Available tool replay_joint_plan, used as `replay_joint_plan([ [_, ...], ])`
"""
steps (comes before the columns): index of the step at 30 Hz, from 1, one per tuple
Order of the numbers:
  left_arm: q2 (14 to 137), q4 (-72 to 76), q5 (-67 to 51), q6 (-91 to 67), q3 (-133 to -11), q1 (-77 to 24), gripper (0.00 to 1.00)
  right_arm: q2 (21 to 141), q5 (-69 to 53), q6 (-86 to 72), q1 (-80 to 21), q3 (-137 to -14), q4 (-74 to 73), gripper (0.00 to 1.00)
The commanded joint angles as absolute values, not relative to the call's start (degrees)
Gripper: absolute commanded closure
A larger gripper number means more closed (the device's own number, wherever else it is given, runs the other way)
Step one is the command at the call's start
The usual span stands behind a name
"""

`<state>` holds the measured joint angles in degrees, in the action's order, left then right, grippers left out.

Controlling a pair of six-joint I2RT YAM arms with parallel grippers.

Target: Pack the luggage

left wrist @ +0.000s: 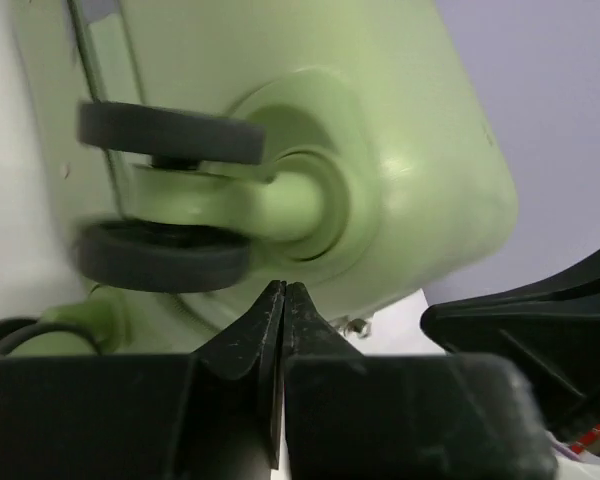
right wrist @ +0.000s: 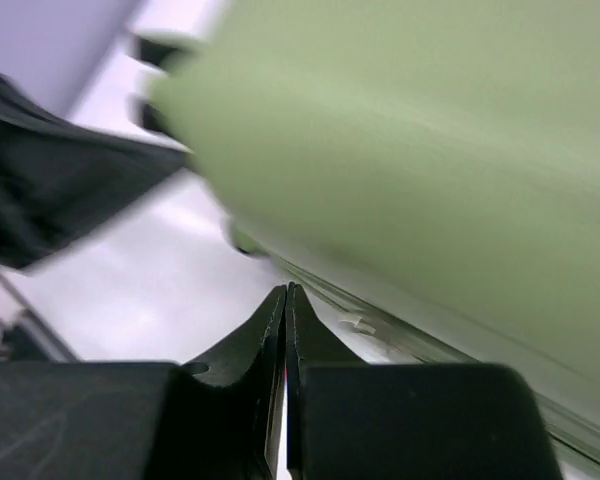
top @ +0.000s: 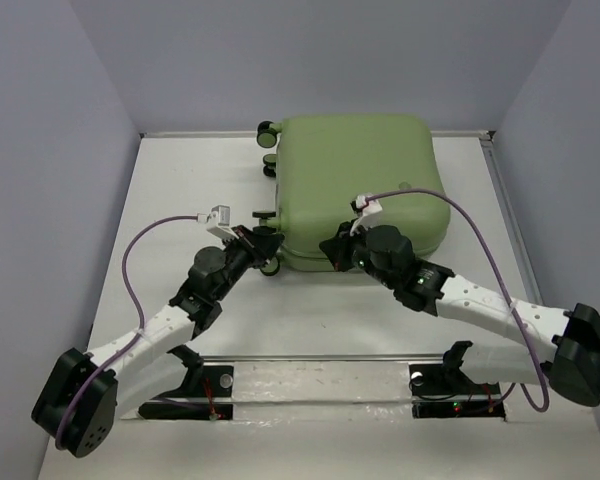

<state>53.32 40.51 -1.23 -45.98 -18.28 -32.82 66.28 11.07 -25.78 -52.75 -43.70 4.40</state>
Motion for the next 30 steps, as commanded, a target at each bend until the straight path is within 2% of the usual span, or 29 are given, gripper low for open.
replay_joint_plan([
  [1, 53.98, 42.28, -5.10, -46.32, -19.07, -35.41, 0.94, 72.32, 2.54, -27.60, -53.70, -44.66, 16.33, 0.93],
  [9, 52.12, 40.09, -4.13, -46.67, -19.33, -38.76, 0.94, 69.44, 2.90, -25.67, -54.22, -43.33, 14.33, 0.93],
  [13, 46.86, 30.69, -0.62, -41.50, -21.88, -38.67, 0.94, 63.31, 6.94, -25.66, -55.02, -41.14, 9.85, 0.93],
  [17, 42.19, 18.60, 2.37, -36.05, -27.04, -36.57, 0.54, 58.20, 10.27, -26.01, -55.02, -38.06, 2.49, 0.93],
  [18, 42.10, 16.02, 2.37, -34.99, -28.29, -35.61, 0.37, 57.66, 12.28, -26.19, -55.02, -36.84, 0.98, 0.93],
  [21, 43.94, 10.47, 0.27, -30.77, -32.07, -34.20, 0.17, 54.68, 15.29, -28.29, -53.80, -34.64, -3.51, 0.86],
  [22, 44.99, 9.07, -1.74, -29.54, -33.21, -33.15, 0.14, 53.80, 15.38, -28.47, -53.79, -33.24, -3.78, 0.84],
  [25, 49.82, 7.22, -4.92, -26.74, -38.65, -32.17, 0.07, 49.67, 16.61, -28.57, -52.73, -32.17, -6.75, 0.68],
  [26, 52.44, 5.99, -4.75, -25.85, -40.15, -32.17, 0.04, 47.74, 17.31, -28.22, -52.13, -32.08, -7.55, 0.59],
  [30, 57.03, 3.87, -8.61, -23.56, -43.15, -31.91, 0.04, 43.17, 17.84, -28.12, -50.98, -31.12, -9.58, 0.43],
])
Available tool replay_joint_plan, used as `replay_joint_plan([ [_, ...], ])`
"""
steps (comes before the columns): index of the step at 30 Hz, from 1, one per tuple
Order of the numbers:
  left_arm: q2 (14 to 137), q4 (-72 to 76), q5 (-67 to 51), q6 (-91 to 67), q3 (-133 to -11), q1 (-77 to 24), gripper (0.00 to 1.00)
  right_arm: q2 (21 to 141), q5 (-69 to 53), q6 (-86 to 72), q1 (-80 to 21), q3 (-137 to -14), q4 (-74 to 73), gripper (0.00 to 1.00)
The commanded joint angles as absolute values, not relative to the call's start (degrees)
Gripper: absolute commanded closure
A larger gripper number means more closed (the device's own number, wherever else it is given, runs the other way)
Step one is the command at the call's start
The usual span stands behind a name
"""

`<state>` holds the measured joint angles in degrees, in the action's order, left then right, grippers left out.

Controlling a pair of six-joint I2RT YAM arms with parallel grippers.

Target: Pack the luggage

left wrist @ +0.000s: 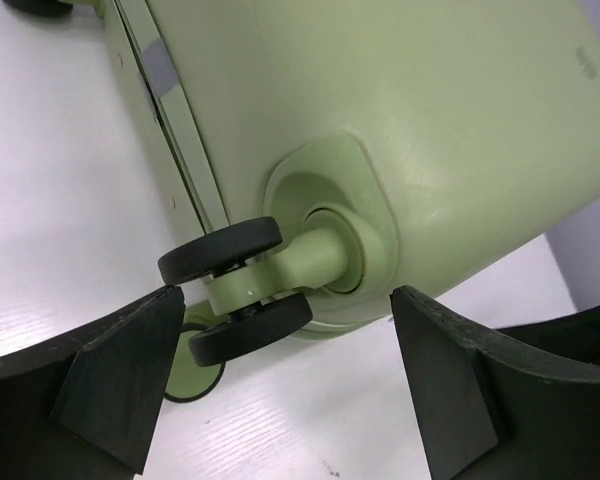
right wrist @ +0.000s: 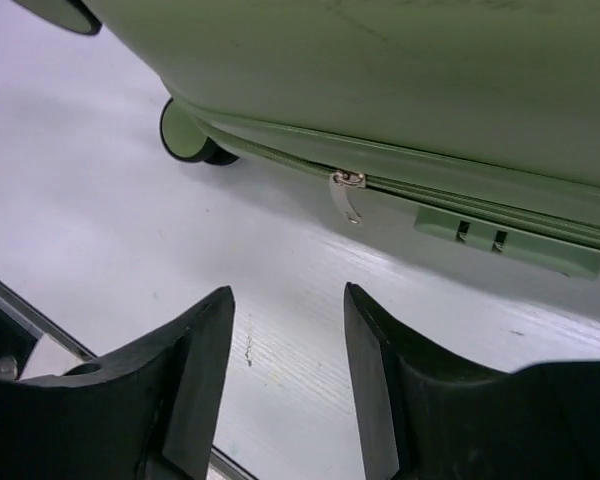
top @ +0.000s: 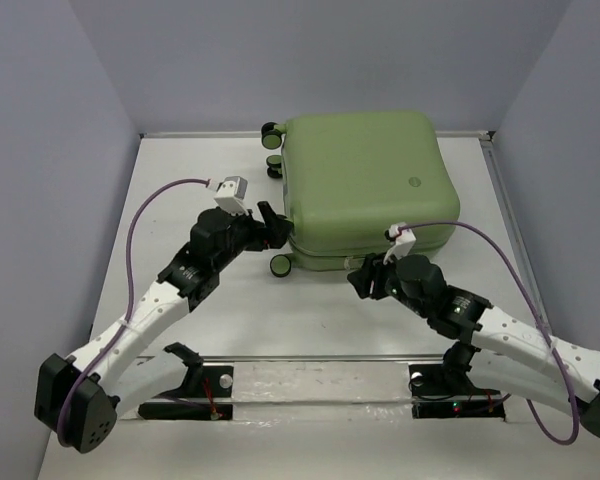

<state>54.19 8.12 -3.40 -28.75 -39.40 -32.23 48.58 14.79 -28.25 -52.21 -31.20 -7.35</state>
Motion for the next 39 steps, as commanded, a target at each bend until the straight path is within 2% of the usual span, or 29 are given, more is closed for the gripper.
replay_joint_plan([
  [1, 57.65, 2.91, -9.31, -23.12, -43.76, -31.99, 0.04, 42.55, 18.28, -28.39, -50.98, -30.77, -9.84, 0.42],
  [8, 61.08, 0.09, -10.46, -19.87, -47.46, -31.99, 0.09, 37.79, 21.80, -31.46, -44.84, -27.86, -12.04, 0.43],
  [12, 65.11, -4.21, -12.29, -14.79, -51.40, -31.99, 0.10, 37.97, 15.49, -30.76, -35.80, -28.39, -12.13, 0.43],
  [14, 68.71, -6.67, -15.10, -11.97, -54.38, -31.99, 0.21, 37.36, 14.94, -30.50, -34.28, -28.39, -11.95, 0.43],
  [18, 74.35, -12.03, -17.93, -7.30, -58.35, -32.08, 0.30, 35.78, 15.46, -30.59, -30.95, -28.04, -11.95, 0.42],
  [20, 75.75, -12.91, -18.72, -6.60, -59.32, -32.08, 0.31, 35.95, 15.99, -30.85, -27.53, -27.69, -11.87, 0.34],
  [24, 77.34, -13.88, -20.73, -3.61, -61.43, -32.08, 0.33, 38.23, 15.12, -30.94, -19.18, -28.65, -11.78, 0.35],
  [27, 79.80, -15.38, -21.71, -2.55, -63.54, -32.08, 0.43, 40.07, 14.68, -30.76, -14.08, -29.35, -11.60, 0.38],
  [28, 80.41, -15.47, -22.41, -2.11, -63.81, -32.17, 0.64, 40.34, 14.85, -30.76, -10.84, -29.88, -11.51, 0.39],
  [30, 81.91, -15.29, -22.41, -2.02, -63.98, -32.34, 0.93, 40.78, 14.86, -31.46, -7.75, -30.23, -11.25, 0.45],
  [35, 81.66, -14.15, -19.34, -3.95, -62.06, -33.40, 0.94, 43.67, 12.92, -31.90, -0.62, -32.69, -10.37, 0.52],
  [39, 78.24, -13.36, -16.96, -4.57, -60.65, -34.80, 0.94, 46.75, 11.62, -31.64, 2.80, -34.80, -9.41, 0.54],
])
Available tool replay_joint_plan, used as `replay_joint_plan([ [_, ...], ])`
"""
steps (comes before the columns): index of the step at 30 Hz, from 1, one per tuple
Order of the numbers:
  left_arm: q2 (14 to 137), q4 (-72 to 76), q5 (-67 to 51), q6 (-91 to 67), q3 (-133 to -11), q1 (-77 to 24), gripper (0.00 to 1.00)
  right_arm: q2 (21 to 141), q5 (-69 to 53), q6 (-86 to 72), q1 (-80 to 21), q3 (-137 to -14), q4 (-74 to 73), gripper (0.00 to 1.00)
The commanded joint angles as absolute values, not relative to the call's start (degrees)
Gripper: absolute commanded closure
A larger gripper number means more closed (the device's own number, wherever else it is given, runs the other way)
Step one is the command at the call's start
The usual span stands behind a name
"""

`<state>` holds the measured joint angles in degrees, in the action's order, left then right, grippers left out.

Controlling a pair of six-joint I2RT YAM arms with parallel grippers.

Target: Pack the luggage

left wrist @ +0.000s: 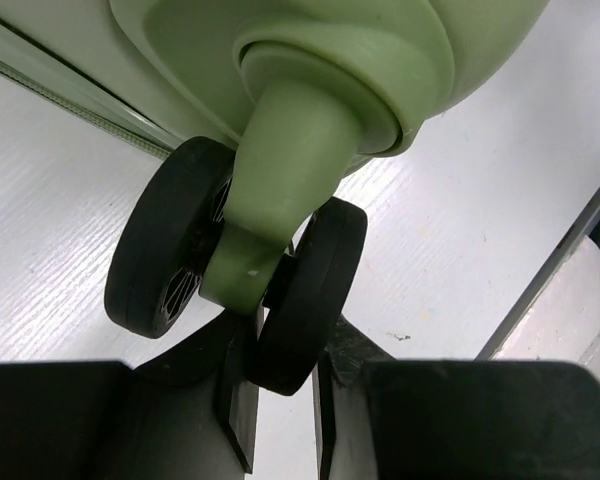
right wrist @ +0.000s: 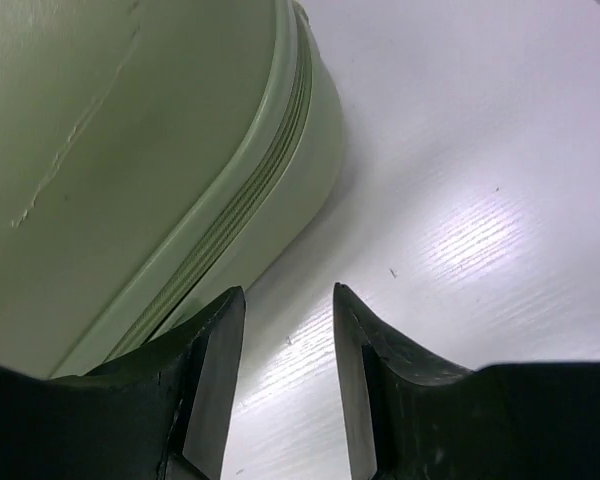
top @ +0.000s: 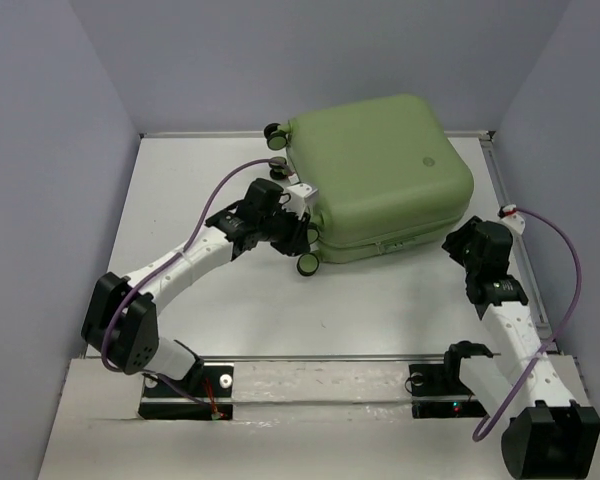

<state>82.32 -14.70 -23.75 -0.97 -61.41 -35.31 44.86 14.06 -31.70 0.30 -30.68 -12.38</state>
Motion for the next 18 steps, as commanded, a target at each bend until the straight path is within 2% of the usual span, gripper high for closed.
replay_joint_plan([
  [1, 77.53, -13.01, -17.05, -4.83, -60.64, -34.98, 0.94, 48.15, 11.08, -31.99, 4.55, -35.50, -9.06, 0.54],
  [5, 73.32, -13.35, -19.25, -6.07, -61.08, -35.59, 0.94, 51.15, 4.60, -31.64, 10.53, -36.38, -7.65, 0.46],
  [7, 70.59, -14.32, -14.97, -6.33, -60.91, -35.86, 0.94, 51.50, -0.24, -31.12, 13.79, -37.35, -7.30, 0.45],
  [8, 67.36, -14.59, -13.03, -6.33, -60.47, -35.77, 0.90, 50.89, -1.66, -30.68, 13.80, -37.53, -7.29, 0.44],
  [9, 65.85, -14.68, -11.53, -6.24, -60.29, -35.68, 0.66, 50.54, -2.45, -30.41, 13.80, -37.70, -7.29, 0.44],
  [10, 64.53, -15.20, -9.51, -5.81, -60.12, -35.42, 0.53, 50.02, -4.20, -30.15, 13.80, -37.53, -7.21, 0.44],
  [12, 62.76, -16.78, -9.05, -5.10, -61.34, -34.81, 0.33, 48.00, -5.44, -29.88, 13.80, -37.00, -7.21, 0.43],
  [15, 63.36, -19.94, -6.07, -3.34, -63.19, -34.63, 0.18, 45.97, -7.20, -29.71, 13.80, -35.69, -7.21, 0.41],
  [17, 64.24, -21.35, -3.44, -2.55, -63.98, -34.54, 0.04, 45.88, -8.43, -29.36, 13.80, -35.07, -7.21, 0.39],
  [18, 64.25, -21.18, -3.08, -2.11, -63.98, -34.45, 0.03, 46.14, -8.52, -29.18, 13.80, -34.89, -7.21, 0.38],
])
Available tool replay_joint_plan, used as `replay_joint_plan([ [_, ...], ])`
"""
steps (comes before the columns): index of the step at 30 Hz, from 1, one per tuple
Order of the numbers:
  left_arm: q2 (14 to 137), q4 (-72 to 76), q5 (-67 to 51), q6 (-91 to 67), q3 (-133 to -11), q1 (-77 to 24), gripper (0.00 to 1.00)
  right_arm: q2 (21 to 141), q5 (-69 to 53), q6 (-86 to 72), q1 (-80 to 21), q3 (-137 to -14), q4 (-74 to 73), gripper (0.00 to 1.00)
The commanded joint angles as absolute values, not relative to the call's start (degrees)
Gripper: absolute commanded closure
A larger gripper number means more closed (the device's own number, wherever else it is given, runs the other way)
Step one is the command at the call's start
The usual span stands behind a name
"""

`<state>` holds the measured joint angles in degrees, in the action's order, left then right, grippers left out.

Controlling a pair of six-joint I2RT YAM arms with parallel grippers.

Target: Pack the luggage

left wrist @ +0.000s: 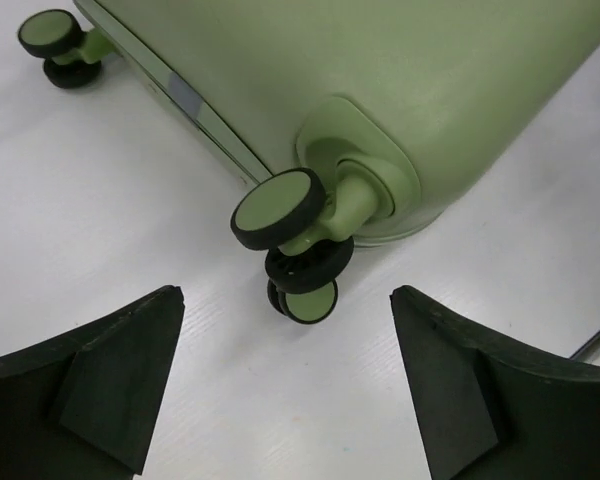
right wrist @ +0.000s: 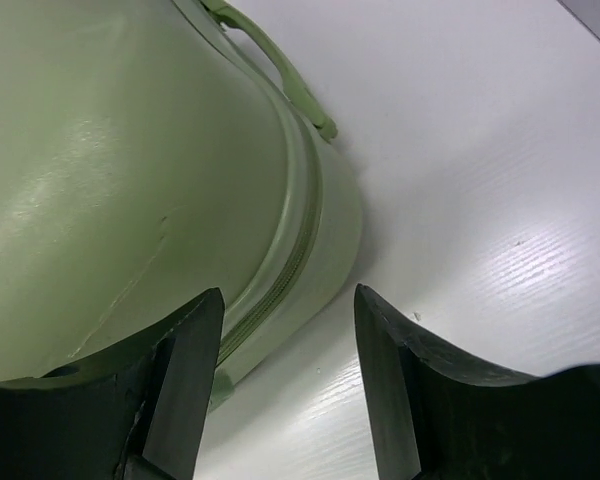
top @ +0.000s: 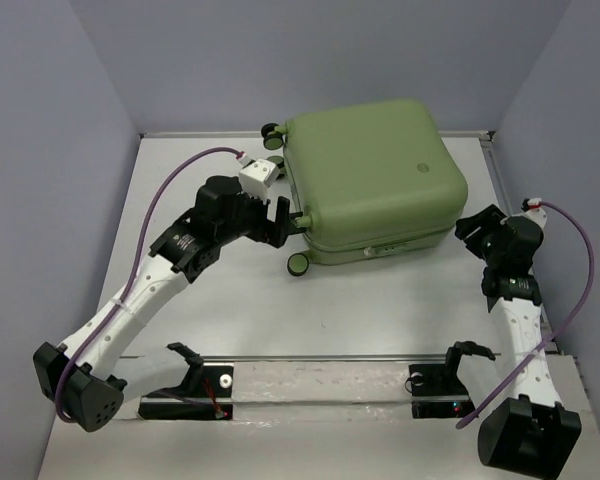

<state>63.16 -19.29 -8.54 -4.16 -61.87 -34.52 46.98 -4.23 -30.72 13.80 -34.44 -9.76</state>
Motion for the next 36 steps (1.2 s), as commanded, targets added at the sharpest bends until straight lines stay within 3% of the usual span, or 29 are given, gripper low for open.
replay_joint_plan([
  [1, 64.34, -20.49, -3.16, -1.76, -63.72, -34.37, 0.01, 47.10, -9.13, -29.01, 13.80, -34.98, -7.21, 0.38],
  [16, 78.39, -13.27, -19.77, 8.61, -69.61, -32.70, 0.01, 47.28, -15.99, -29.09, 13.80, -33.14, -5.72, 0.35],
  [20, 84.36, -13.97, -21.88, 9.05, -72.85, -32.69, 0.08, 48.34, -17.75, -29.79, 13.80, -32.35, -3.79, 0.35],
  [24, 87.27, -14.06, -25.13, 8.44, -74.79, -32.70, 0.36, 51.32, -18.89, -29.62, 13.80, -33.48, -3.34, 0.34],
  [26, 87.80, -14.06, -26.01, 8.44, -74.53, -32.87, 0.40, 52.55, -19.16, -29.79, 13.80, -34.19, -2.29, 0.33],
  [30, 88.33, -13.27, -26.71, 8.18, -72.17, -33.57, 0.77, 57.91, -22.58, -30.32, 13.80, -37.95, 1.21, 0.27],
  [32, 89.46, -13.18, -26.81, 7.74, -71.81, -34.54, 0.91, 61.24, -27.39, -31.11, 13.80, -39.11, 3.85, 0.28],
  [36, 91.32, -14.24, -26.54, 6.59, -71.02, -39.01, 0.94, 65.29, -32.69, -33.05, 13.10, -40.86, 7.38, 0.32],
])
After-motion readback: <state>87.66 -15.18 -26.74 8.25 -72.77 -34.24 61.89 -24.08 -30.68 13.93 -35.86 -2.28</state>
